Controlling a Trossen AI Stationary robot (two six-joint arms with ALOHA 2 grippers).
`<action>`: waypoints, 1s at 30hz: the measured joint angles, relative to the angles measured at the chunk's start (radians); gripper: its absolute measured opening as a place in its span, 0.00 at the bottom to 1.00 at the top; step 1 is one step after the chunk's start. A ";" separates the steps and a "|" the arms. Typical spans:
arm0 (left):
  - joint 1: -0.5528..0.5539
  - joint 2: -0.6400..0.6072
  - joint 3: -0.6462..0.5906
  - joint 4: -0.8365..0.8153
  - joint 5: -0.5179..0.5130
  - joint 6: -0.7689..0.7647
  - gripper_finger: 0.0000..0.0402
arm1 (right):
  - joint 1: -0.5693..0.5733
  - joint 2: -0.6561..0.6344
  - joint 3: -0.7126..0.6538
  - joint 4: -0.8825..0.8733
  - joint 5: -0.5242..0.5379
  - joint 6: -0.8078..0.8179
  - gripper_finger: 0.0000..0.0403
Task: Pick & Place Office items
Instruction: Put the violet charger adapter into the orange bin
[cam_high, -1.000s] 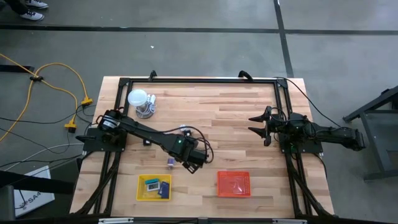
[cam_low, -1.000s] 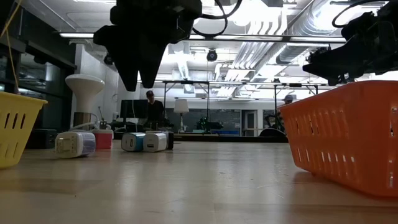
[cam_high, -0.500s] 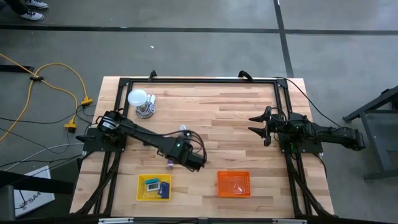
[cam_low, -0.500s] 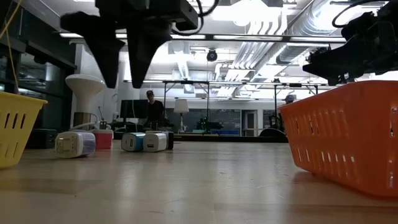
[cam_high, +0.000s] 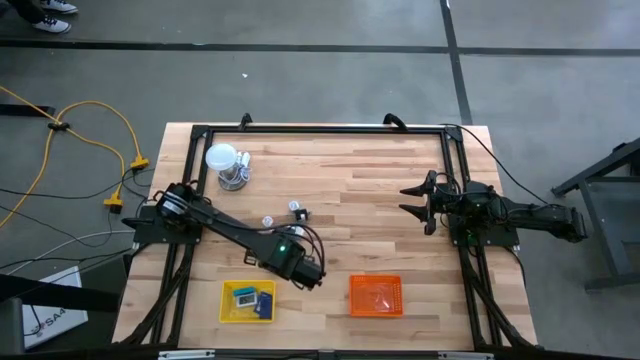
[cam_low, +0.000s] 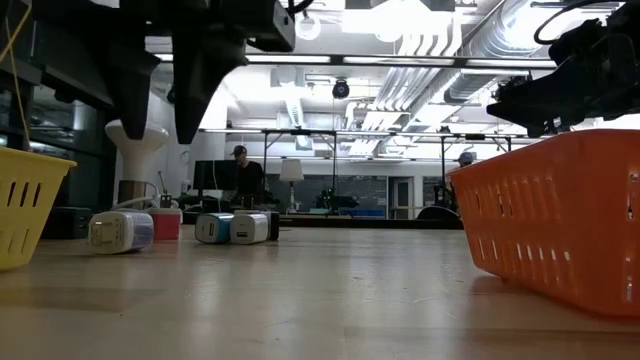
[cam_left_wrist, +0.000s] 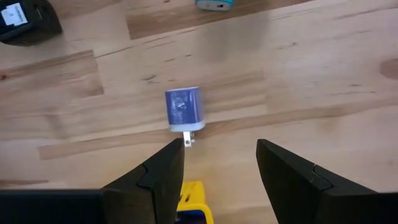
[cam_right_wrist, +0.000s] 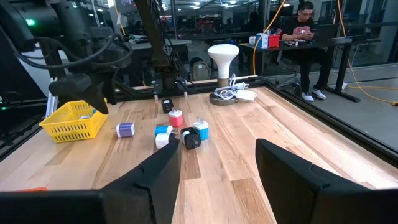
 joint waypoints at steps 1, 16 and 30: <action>0.001 0.005 0.000 -0.002 0.000 -0.001 0.48 | 0.000 0.000 0.000 0.000 0.000 0.000 0.48; -0.006 0.032 -0.036 -0.005 0.005 -0.107 0.48 | 0.000 0.000 0.000 0.003 0.000 0.000 0.48; -0.005 -0.038 -0.038 -0.142 -0.027 -0.109 0.48 | 0.000 0.000 0.000 0.005 0.000 0.000 0.48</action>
